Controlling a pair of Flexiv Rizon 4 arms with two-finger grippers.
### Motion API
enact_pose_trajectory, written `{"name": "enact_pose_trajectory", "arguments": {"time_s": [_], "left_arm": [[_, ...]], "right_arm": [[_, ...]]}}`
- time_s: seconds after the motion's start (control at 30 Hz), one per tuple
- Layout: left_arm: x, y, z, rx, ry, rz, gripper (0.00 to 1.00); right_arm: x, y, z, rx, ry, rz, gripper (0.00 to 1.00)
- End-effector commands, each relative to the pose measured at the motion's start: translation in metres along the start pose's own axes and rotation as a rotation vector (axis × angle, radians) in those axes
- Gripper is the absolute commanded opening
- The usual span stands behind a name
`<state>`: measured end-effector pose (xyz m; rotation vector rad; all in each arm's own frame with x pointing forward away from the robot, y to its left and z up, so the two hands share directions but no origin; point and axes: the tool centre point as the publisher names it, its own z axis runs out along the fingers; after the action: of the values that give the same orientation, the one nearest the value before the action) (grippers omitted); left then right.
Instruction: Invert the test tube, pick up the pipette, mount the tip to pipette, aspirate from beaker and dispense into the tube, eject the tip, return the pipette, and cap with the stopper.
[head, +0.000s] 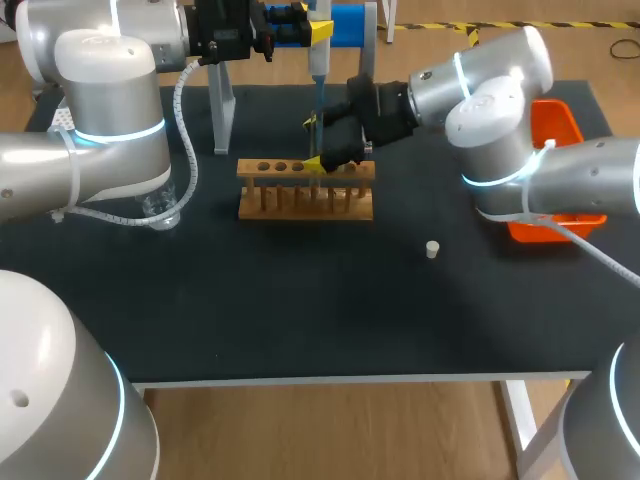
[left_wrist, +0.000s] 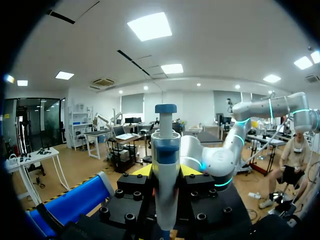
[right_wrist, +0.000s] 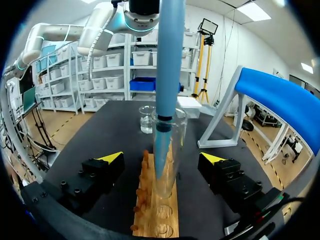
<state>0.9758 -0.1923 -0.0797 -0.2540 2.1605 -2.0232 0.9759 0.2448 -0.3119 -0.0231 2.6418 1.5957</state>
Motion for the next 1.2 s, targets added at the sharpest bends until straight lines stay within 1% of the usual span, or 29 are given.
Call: {"name": "enact_pose_trajectory", "arguments": {"time_s": [0.03, 0.33, 0.63, 0.7, 1.2], "left_arm": [[0.0001, -0.0004, 0.0008, 0.000, -0.002, -0.001, 0.00], [0.0001, -0.0004, 0.0008, 0.000, -0.002, -0.001, 0.00], [0.0001, -0.0004, 0.0008, 0.000, -0.002, -0.001, 0.00], [0.0001, -0.0004, 0.0008, 0.000, -0.002, -0.001, 0.00], [0.0001, -0.0004, 0.0008, 0.000, -0.002, -0.001, 0.00]], "right_arm": [[0.0000, 0.0013, 0.0037, 0.010, -0.001, -0.008, 1.00], [0.0016, -0.0003, 0.0082, 0.032, -0.005, -0.013, 1.00], [0.0003, 0.0002, 0.0103, 0.037, -0.006, -0.014, 1.00], [0.0004, 0.0006, 0.0103, 0.056, -0.014, -0.012, 1.00], [0.0004, 0.0006, 0.0103, 0.056, -0.014, -0.012, 1.00]]}}
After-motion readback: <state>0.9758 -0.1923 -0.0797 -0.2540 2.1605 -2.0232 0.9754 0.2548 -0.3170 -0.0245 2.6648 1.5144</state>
